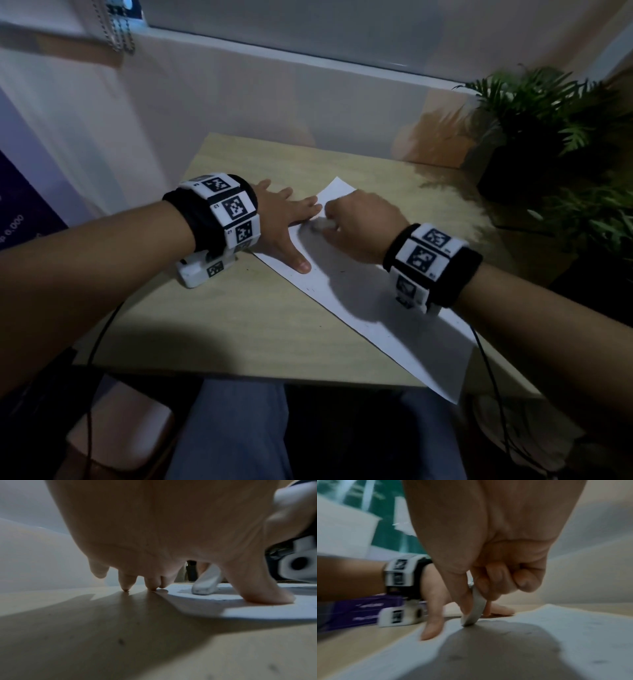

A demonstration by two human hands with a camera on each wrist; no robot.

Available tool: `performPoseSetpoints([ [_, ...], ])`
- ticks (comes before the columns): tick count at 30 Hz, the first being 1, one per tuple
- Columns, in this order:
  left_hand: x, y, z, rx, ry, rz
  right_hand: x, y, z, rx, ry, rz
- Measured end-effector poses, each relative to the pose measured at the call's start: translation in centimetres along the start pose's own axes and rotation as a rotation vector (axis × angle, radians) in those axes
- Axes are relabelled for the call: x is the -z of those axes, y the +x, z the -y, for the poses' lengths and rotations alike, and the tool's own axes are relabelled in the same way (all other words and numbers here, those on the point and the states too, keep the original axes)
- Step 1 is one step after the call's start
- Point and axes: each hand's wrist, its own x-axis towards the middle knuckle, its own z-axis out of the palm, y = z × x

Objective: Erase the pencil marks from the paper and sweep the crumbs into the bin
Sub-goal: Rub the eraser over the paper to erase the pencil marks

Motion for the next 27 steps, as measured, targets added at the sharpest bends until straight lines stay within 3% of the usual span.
performPoseSetpoints([
  [3,0.1,-0.3,-0.3,0.019,-0.013,-0.008,0.3,-0.5,0.0,0.092,0.138,0.113],
  [8,0.7,-1.1,-0.9,0.064,-0.006,0.0,0.3,0.2,-1.8,-0.095,0.0,0.02],
  [10,0.4,-0.8,-0.8,0.068,-0.027,-0.016,-0.2,-0.9,-0.4,-0.008,-0.005,0.002],
  [14,-0.1,0.1,0.0,0.01,-0.053,-0.013,0.5,-1.2,0.0,0.124,0.178,0.159],
  [18,0.0,0.1,0.2,-0.016,-0.067,0.029,0.7,0.5,-1.3,-0.074,0.094,0.045],
  [21,0.0,0.4,0.1,-0.034,-0.075,0.018,0.5,-0.8,1.7,0.025,0.017,0.0],
  [24,0.1,0.3,0.0,-0.036,-0.079,0.015,1.3,-1.3,2.3,0.122,0.191,0.068],
  [27,0.1,0.1,0.1,-0.018,-0.072,0.015,1.5,0.9,-0.3,-0.033,0.121,0.106],
])
